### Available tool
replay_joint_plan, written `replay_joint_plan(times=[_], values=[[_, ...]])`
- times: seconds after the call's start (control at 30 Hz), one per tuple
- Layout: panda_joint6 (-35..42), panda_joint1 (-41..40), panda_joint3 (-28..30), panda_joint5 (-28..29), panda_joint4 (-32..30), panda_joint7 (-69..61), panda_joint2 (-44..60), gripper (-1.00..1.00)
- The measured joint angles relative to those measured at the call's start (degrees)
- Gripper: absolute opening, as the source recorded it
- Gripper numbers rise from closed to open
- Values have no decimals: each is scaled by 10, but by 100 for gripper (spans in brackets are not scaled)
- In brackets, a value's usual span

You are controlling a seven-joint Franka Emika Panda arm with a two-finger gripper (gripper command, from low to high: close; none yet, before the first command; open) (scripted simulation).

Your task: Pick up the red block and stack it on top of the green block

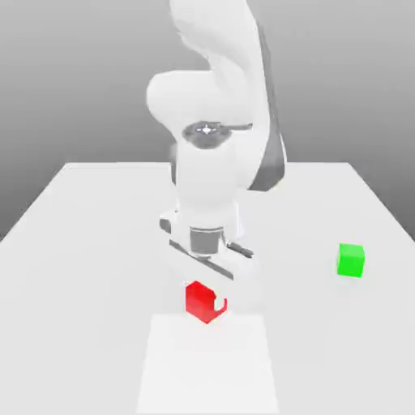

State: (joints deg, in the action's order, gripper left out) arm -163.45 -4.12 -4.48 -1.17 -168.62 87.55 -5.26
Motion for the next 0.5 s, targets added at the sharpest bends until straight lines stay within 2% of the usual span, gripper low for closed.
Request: replay_joint_plan(times=[0.5], values=[[70, 298, -107, -73, 8, -357, -64, -100]])
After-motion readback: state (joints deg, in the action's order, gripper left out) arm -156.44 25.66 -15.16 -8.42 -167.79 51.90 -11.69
